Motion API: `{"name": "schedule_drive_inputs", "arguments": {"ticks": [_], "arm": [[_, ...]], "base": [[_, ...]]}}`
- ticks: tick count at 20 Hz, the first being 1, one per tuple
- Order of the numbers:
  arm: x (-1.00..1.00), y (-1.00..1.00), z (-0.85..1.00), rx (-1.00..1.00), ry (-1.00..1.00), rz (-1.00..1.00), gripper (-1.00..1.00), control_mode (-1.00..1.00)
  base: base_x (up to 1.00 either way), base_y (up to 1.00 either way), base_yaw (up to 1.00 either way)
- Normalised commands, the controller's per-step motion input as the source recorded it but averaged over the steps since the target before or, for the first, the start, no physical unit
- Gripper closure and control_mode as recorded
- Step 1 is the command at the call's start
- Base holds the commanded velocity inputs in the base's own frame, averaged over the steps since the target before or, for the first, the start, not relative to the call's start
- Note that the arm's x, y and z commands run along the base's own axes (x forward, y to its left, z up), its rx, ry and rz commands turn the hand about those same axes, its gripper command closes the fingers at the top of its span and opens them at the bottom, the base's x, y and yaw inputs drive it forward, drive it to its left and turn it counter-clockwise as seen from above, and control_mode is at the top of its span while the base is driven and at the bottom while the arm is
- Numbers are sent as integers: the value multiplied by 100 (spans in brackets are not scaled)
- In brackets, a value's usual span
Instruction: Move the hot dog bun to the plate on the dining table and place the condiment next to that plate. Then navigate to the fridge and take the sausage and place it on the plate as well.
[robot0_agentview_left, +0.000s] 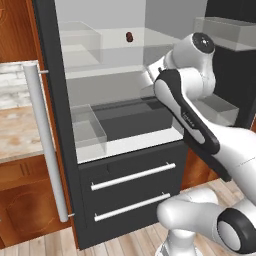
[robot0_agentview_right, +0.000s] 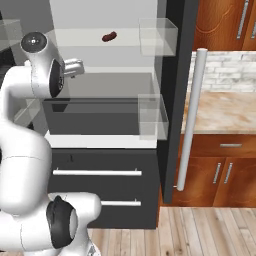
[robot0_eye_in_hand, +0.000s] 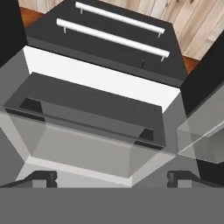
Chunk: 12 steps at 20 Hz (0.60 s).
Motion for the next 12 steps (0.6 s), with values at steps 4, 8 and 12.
{"name": "schedule_drive_inputs", "arguments": {"ticks": [4, 8, 12], "arm": [[31, 5, -7, 0, 0, 0, -100, 100], [0, 0, 0, 0, 0, 0, -100, 100], [0, 0, 0, 0, 0, 0, -100, 100]], "base": [[37, 0, 0], [76, 0, 0], [50, -27, -2]]}}
